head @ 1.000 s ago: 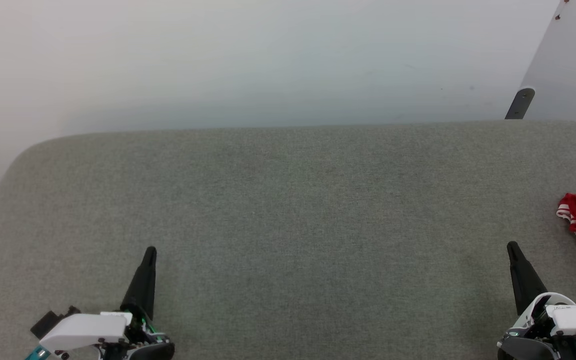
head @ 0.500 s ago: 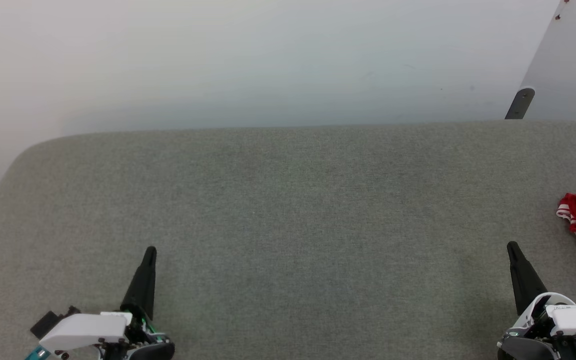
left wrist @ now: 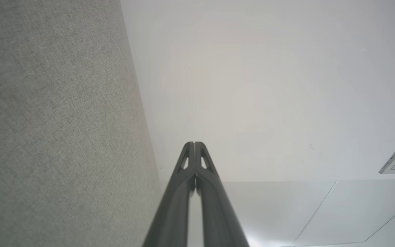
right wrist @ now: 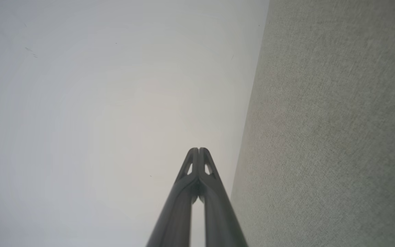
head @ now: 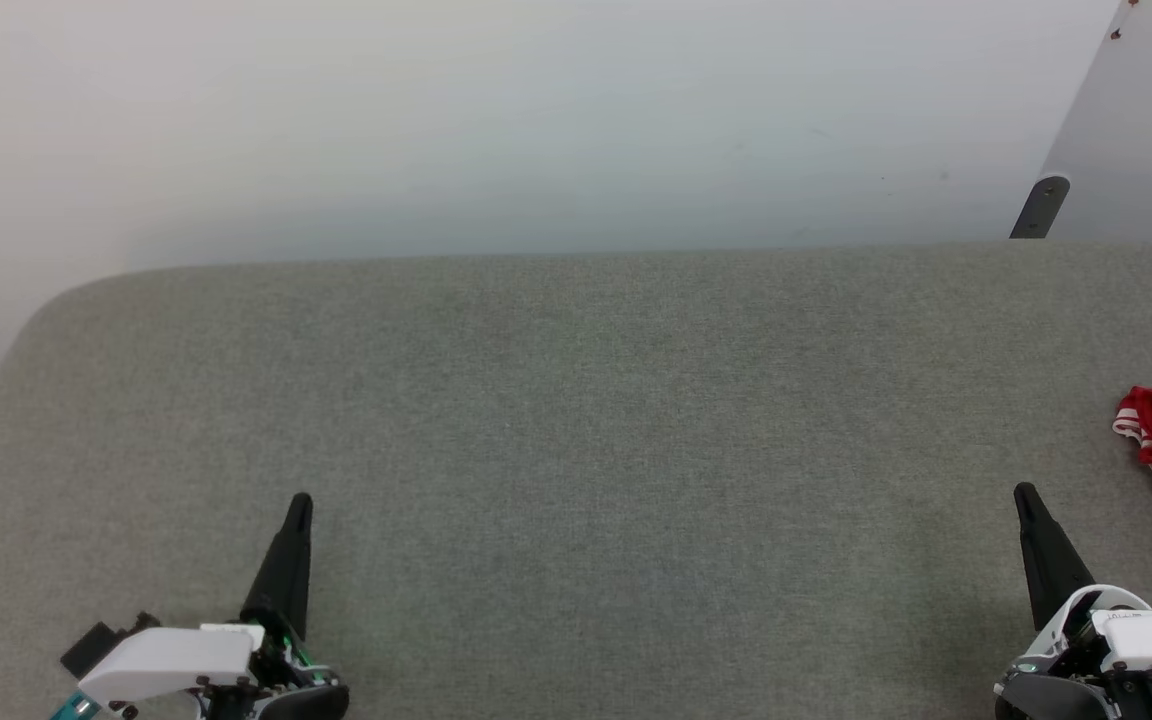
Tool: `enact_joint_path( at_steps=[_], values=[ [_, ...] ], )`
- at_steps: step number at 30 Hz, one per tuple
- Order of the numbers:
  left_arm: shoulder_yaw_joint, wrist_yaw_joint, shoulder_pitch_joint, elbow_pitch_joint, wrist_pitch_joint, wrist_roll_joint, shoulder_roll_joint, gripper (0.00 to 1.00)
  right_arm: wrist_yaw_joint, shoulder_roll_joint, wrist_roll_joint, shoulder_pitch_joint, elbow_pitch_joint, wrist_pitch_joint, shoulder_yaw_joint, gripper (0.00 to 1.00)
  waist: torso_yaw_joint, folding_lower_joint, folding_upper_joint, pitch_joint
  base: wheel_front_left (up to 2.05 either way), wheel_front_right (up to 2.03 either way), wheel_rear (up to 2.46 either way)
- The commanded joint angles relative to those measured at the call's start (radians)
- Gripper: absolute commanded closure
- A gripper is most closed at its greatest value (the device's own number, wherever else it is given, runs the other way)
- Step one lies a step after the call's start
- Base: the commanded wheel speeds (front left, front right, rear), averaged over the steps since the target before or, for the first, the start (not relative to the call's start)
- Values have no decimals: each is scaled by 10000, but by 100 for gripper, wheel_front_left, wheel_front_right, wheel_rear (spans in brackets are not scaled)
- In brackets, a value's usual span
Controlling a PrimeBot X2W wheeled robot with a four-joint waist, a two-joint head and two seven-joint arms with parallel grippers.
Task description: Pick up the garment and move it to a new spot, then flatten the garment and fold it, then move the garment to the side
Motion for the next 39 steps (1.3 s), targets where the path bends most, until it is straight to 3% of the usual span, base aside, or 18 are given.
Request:
enact_joint_path(
  at_steps=[1,39],
  values=[
    [29,-3,-108,17,59,17,-20,100,4,30,39,-28,-2,7,8,100,0,0,0,0,0,0,0],
    [66,-3,-111,18,74,55,-45,100,4,30,41,-28,-2,5,8,100,0,0,0,0,0,0,0]
  ],
)
